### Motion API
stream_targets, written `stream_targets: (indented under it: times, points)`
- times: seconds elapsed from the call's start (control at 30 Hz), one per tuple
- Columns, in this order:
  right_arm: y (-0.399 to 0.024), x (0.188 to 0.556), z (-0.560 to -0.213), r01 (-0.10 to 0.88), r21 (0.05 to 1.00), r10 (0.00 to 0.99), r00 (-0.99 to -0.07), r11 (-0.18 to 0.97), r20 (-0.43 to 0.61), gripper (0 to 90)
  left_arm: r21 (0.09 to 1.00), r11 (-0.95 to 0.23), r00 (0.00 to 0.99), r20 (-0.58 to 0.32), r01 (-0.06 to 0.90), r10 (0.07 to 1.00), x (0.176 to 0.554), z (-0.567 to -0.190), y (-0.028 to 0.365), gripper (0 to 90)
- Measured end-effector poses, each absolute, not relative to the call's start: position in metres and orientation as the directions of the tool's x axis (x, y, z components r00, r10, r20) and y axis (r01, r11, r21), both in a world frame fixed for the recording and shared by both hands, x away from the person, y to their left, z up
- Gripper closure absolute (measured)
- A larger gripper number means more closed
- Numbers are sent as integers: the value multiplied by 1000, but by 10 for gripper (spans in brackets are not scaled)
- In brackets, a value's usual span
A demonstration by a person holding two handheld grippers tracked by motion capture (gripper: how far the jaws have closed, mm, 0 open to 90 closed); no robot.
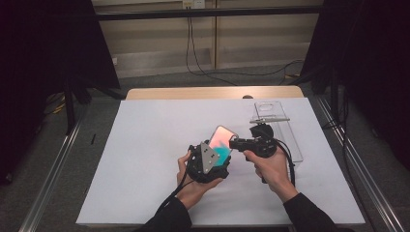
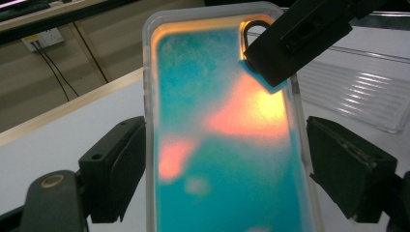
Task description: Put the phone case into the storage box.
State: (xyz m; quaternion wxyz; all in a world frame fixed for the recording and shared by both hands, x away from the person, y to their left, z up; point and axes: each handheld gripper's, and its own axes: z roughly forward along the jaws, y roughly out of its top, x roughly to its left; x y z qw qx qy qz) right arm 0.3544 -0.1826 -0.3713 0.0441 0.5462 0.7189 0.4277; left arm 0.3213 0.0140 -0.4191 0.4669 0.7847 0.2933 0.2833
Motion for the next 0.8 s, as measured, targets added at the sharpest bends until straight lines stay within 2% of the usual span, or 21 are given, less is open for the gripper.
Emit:
stream_targets:
  times: [0.8]
  points:
    - [-181, 351, -372, 751, 659, 838, -339, -32, 427, 767, 897, -404, 632, 211, 178, 746, 317, -423, 8, 170]
